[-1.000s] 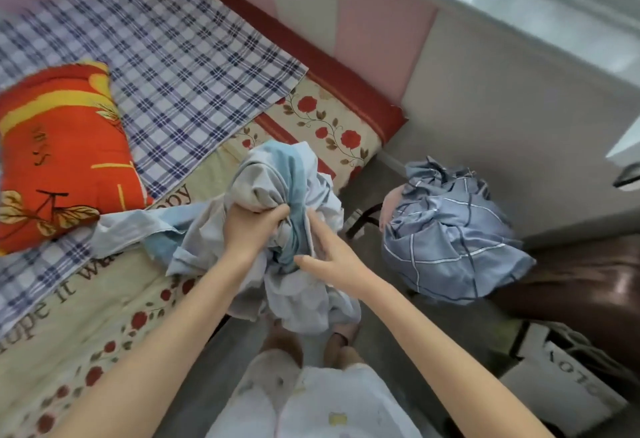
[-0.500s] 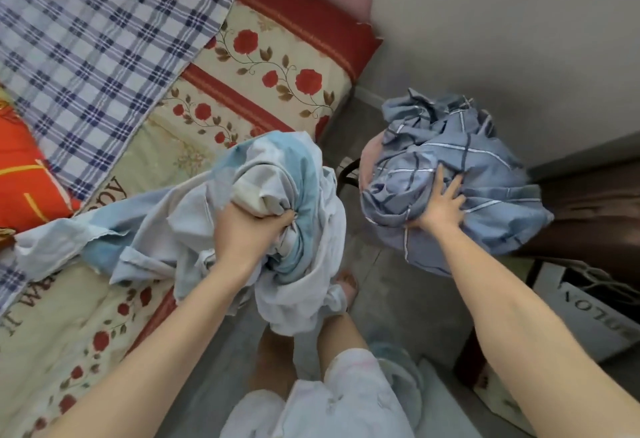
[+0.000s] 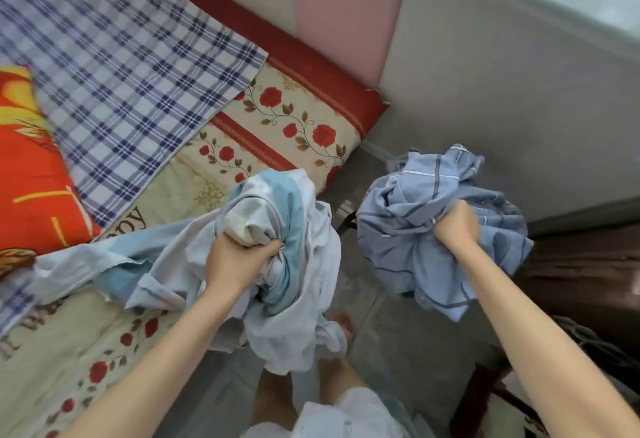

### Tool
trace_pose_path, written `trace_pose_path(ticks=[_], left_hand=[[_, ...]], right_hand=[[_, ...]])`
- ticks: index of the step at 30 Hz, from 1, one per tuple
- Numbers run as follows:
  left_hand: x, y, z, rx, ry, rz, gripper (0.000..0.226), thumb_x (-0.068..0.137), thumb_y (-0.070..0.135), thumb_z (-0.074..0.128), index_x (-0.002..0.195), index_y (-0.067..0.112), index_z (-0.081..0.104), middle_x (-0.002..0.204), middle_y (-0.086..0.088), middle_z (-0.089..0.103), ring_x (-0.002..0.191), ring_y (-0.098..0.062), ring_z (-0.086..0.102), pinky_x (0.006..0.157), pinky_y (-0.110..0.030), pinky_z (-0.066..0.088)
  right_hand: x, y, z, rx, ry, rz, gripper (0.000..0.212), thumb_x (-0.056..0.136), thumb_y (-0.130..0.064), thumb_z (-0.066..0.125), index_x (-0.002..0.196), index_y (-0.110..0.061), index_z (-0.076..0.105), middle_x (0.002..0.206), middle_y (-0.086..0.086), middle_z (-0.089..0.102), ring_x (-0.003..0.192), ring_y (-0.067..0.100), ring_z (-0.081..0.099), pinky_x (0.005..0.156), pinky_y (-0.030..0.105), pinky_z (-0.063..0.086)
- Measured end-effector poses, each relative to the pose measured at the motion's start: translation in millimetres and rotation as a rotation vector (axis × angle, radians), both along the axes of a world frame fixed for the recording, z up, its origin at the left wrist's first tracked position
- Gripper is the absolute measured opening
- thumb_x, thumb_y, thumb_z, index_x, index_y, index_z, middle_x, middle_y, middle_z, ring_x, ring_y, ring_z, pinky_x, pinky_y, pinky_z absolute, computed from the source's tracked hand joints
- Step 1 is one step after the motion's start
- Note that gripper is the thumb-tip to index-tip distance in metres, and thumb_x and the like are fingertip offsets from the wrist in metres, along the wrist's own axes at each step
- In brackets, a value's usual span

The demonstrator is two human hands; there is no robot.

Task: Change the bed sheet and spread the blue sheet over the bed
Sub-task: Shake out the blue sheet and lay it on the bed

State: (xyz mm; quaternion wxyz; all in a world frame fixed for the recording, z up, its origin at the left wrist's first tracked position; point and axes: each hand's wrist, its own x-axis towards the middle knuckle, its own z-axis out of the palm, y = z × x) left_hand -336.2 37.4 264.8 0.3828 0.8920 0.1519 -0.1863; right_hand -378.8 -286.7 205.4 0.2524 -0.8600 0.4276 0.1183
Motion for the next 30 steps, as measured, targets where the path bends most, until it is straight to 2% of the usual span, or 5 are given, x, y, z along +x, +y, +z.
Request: trace_pose_path(ticks=[11, 14, 18, 24, 30], left_hand=[[-7.3, 137.9, 122.6, -0.259, -0.155, 0.524, 0.018, 0.052, 0.023, 0.079, 0.056, 0.012, 0.065, 0.048, 0.008, 0.061, 0.061, -0.014, 0.059, 0.056, -0.028, 0.041], [-23.8, 174.4, 138.3, -0.242, -0.187, 0.598, 0.023, 0.049, 0.03, 0.078, 0.045, 0.019, 0.058, 0.053, -0.001, 0.06, 0.058, -0.017, 0.058, 0.059, -0.032, 0.04], [-45.8, 195.4, 142.8, -0.223, -0.194, 0.561, 0.034, 0.056, 0.021, 0.071, 0.038, 0.023, 0.043, 0.044, 0.009, 0.046, 0.046, -0.007, 0.043, 0.056, -0.031, 0.033], [-69.7, 234.3, 142.9, -0.304, -0.226, 0.735, 0.029, 0.057, 0.018, 0.078, 0.041, 0.02, 0.054, 0.048, 0.003, 0.056, 0.047, -0.008, 0.051, 0.056, -0.03, 0.036], [-42.2, 219.7, 163.7, -0.375, -0.247, 0.603, 0.02, 0.043, 0.025, 0.066, 0.037, 0.02, 0.048, 0.045, 0.004, 0.049, 0.047, -0.011, 0.044, 0.058, -0.029, 0.034]], right_hand=[[185.0, 260.6, 252.1, 0.311, -0.742, 0.46, 0.03, 0.089, -0.008, 0.051, 0.063, -0.017, 0.038, 0.07, -0.003, 0.047, 0.079, 0.021, 0.049, 0.066, 0.027, 0.029], [213.7, 349.9, 286.7, 0.416, -0.85, 0.706, 0.007, 0.092, -0.012, 0.051, 0.094, -0.011, 0.058, 0.1, 0.007, 0.06, 0.089, 0.023, 0.055, 0.072, 0.026, 0.034], [246.1, 426.6, 274.5, 0.34, -0.514, 1.136, 0.082, 0.082, -0.025, 0.072, 0.147, -0.016, 0.023, 0.149, 0.012, 0.021, 0.13, 0.03, 0.033, 0.106, 0.042, 0.036], [178.9, 392.6, 206.4, 0.901, 0.349, 1.547, 0.138, 0.053, -0.07, 0.074, 0.149, -0.031, -0.017, 0.155, -0.012, 0.007, 0.142, 0.014, 0.017, 0.111, 0.031, 0.025], [58.0, 371.2, 153.0, 0.533, 0.026, 1.402, 0.091, 0.081, -0.026, 0.069, 0.15, -0.007, 0.014, 0.156, 0.009, 0.016, 0.135, 0.021, 0.03, 0.111, 0.027, 0.026]])
